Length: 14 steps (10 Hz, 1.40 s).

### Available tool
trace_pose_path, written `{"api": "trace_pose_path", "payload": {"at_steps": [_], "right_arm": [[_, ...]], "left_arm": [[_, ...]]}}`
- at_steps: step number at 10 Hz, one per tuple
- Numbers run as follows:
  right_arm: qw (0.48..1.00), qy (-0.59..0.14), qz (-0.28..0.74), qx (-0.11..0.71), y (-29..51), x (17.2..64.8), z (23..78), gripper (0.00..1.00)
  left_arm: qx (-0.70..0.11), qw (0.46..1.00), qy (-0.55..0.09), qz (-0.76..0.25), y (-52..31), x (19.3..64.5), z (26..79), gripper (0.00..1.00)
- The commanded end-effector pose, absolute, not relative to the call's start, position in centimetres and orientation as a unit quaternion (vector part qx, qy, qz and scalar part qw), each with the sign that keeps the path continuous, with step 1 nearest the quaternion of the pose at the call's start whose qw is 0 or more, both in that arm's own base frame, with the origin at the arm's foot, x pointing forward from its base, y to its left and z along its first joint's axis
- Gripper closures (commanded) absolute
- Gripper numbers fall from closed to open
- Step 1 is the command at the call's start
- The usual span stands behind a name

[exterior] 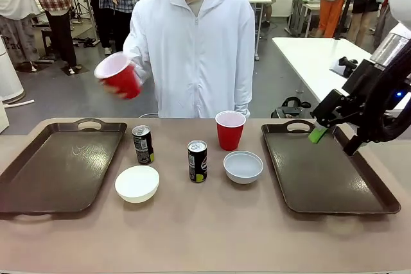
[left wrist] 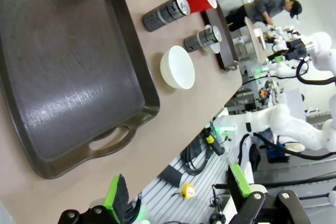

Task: Prepare tableware on both trays.
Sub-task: Pick up a Picnic Bowl from the table and place it on a Handle tray.

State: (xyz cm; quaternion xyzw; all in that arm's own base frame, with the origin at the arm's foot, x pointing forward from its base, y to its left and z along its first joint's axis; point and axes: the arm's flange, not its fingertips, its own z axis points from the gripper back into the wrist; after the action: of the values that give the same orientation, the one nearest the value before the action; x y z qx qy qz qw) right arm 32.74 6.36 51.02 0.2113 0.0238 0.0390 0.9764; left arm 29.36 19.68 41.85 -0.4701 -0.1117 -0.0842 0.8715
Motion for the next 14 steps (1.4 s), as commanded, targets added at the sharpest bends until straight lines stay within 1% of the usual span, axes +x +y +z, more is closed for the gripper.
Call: {"api": "trace_pose_path", "payload": {"at_steps": [1,3,4,5,7,9,11,12,13,14], "right_arm": [[0.977,0.023,0.025,0.210,6.2,32.8,50.7,0.00],[0.975,0.023,0.033,0.216,5.8,32.8,51.0,0.00],[0.984,0.009,-0.012,0.176,7.9,36.9,49.7,0.00],[0.990,0.006,-0.021,0.141,10.5,40.0,48.6,0.00],[0.997,-0.008,-0.023,0.066,14.5,44.2,46.7,0.00],[0.999,-0.004,-0.005,0.046,17.1,46.0,44.5,0.00],[1.000,-0.019,-0.003,0.025,18.9,47.0,42.6,0.00],[0.999,-0.020,-0.005,0.029,19.6,47.4,41.4,0.00],[0.998,-0.012,0.004,0.060,20.6,47.6,40.3,0.00],[0.998,-0.014,0.011,0.057,21.5,47.4,39.5,0.00]], "left_arm": [[-0.474,0.870,-0.111,-0.076,19.7,29.2,42.1,0.00],[-0.474,0.870,-0.111,-0.076,19.7,29.2,42.1,0.00],[-0.474,0.870,-0.111,-0.076,19.7,29.2,42.1,0.00],[-0.474,0.870,-0.111,-0.076,19.7,29.2,42.1,0.00],[-0.474,0.870,-0.111,-0.076,19.7,29.2,42.1,0.00],[-0.474,0.870,-0.111,-0.076,19.7,29.2,42.1,0.00],[-0.474,0.870,-0.111,-0.076,19.7,29.2,42.1,0.00],[-0.474,0.870,-0.111,-0.076,19.7,29.2,42.1,0.00],[-0.474,0.870,-0.111,-0.076,19.7,29.2,42.1,0.00],[-0.474,0.870,-0.111,-0.076,19.7,29.2,42.1,0.00]]}}
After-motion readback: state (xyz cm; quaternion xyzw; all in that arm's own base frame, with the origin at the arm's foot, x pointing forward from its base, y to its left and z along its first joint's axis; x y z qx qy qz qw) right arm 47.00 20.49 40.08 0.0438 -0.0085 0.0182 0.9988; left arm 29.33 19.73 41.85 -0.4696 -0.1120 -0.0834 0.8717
